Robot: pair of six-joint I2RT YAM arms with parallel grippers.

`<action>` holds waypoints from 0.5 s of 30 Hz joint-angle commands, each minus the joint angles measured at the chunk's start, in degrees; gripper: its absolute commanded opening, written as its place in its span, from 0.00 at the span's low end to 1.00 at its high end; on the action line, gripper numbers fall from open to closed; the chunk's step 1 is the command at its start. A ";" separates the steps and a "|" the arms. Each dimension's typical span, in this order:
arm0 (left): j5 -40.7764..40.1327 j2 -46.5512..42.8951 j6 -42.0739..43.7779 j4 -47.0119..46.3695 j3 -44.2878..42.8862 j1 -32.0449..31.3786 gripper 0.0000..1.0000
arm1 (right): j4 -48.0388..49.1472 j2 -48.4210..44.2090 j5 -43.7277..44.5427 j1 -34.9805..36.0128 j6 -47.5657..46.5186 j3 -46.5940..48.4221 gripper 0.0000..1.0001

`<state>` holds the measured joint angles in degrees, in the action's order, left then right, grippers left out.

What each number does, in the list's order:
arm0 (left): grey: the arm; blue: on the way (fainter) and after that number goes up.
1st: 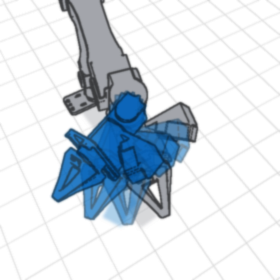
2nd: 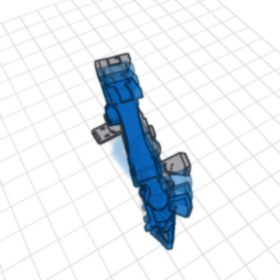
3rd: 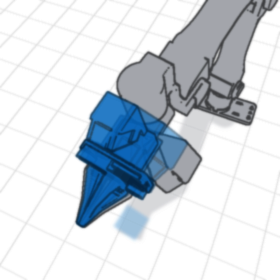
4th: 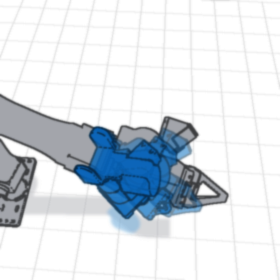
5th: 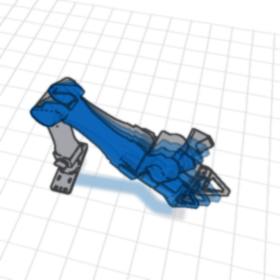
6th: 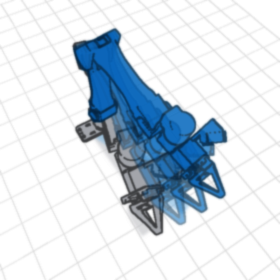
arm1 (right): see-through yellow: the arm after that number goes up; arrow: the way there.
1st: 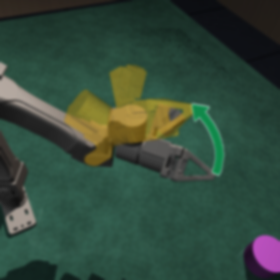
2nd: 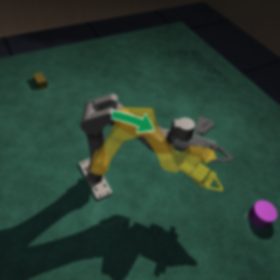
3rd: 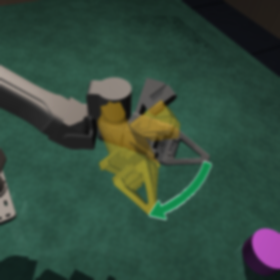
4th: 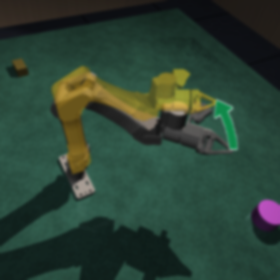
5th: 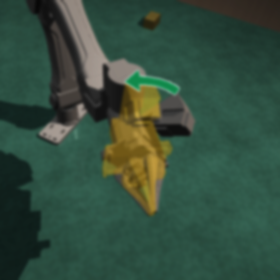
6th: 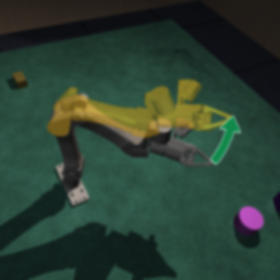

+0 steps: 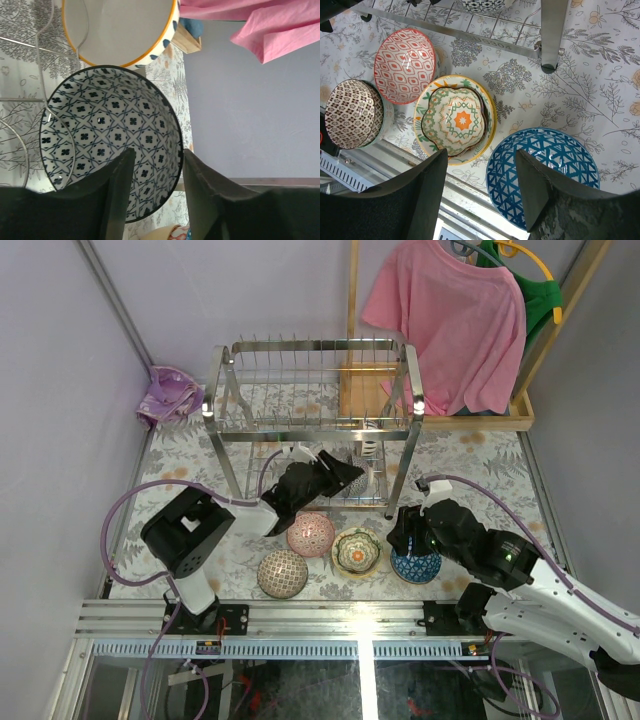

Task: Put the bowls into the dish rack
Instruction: Place the bowl in the dish rack.

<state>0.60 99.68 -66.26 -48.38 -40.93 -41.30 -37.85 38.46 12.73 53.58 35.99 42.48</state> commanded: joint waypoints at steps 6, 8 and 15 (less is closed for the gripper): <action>4.18 -3.60 0.97 6.97 -0.78 0.37 0.64 | 0.37 -0.18 -1.57 -0.27 -1.18 0.54 0.64; 3.79 -5.61 2.40 10.52 -1.91 -0.01 0.68 | 0.18 -0.31 -1.57 -0.30 -1.23 0.73 0.65; -1.63 -12.90 9.83 32.08 -9.80 -2.93 0.85 | 0.27 0.04 -2.01 -0.29 -1.10 1.22 0.67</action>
<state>-1.63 90.32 -59.88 -32.69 -44.80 -42.52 -37.85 38.50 12.71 53.58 35.99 42.50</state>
